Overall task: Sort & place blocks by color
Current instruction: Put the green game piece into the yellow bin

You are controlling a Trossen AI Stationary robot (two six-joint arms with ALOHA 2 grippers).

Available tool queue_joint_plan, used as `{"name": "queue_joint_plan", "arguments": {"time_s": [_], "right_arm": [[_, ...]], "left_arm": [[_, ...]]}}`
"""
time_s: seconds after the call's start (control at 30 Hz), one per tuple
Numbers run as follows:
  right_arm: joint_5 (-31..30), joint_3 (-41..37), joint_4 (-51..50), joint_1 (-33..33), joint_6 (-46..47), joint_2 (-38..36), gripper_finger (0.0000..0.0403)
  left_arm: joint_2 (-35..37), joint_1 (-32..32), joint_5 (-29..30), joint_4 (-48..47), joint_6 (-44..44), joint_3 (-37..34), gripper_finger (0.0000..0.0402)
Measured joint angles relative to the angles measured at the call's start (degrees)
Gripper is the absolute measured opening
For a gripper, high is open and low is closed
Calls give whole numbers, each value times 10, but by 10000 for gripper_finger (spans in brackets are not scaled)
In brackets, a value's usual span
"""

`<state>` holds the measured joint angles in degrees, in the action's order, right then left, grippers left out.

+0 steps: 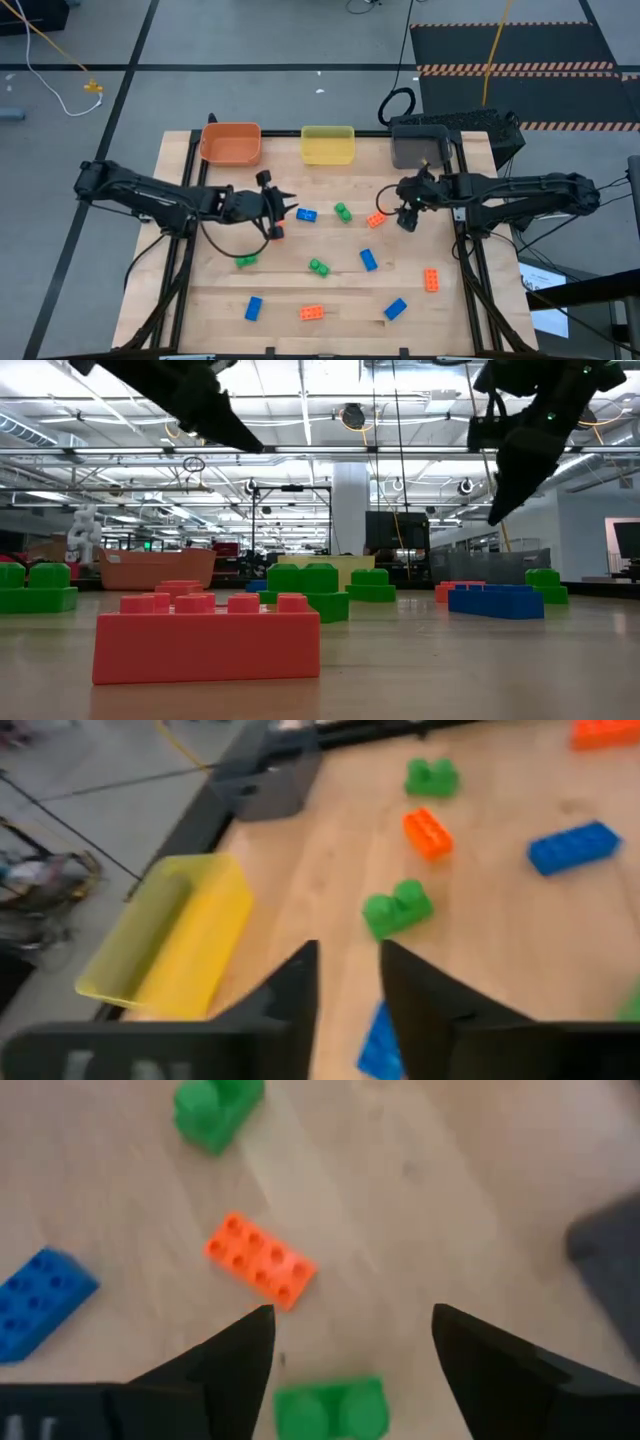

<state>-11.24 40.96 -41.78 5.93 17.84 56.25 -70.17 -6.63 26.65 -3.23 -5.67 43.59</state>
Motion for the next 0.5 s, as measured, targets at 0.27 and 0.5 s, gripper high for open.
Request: {"name": "queue_joint_plan", "arguments": {"time_s": [0.27,0.5], "right_arm": [[30,0,-94,6,85,3,292],[40,0,-125,18,173,31,293]], "left_arm": [[-37,24,32,60,-30,0,272],[-38,47,36,146,-7,0,313]]}}
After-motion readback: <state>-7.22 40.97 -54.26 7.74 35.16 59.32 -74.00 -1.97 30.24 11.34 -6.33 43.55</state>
